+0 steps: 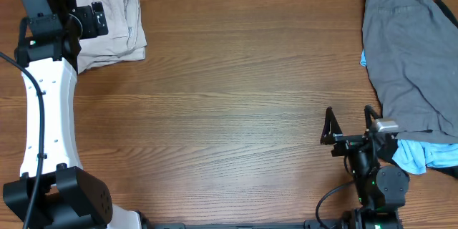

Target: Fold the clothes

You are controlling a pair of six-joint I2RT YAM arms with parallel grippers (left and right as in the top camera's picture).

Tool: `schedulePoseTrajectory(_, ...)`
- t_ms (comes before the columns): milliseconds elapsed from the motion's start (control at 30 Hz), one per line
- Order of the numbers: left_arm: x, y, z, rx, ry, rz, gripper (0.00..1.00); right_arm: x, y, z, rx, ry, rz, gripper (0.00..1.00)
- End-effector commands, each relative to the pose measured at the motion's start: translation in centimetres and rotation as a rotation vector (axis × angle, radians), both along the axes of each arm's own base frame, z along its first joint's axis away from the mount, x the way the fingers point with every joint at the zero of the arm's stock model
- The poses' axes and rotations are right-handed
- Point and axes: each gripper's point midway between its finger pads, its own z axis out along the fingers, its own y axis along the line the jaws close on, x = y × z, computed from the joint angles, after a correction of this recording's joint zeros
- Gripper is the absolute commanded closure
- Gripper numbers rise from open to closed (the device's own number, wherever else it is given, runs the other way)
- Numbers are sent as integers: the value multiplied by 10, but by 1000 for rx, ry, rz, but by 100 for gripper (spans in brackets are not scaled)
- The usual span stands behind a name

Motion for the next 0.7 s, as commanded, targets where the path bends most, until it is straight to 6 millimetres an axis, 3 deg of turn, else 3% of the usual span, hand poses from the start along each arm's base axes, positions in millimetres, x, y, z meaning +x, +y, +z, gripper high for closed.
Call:
schedulePoseTrajectory(0,1,0,0,-12,-6,9,0,-4,-1,-11,14,-15,-4,0)
schedulePoseTrajectory(233,1,0,0,-12,-6,9,0,-9,-1,-32,14,36,-2,0)
schedulePoseTrajectory(667,1,0,0,-12,-6,9,0,-12,-1,-19,14,-17,-5,0)
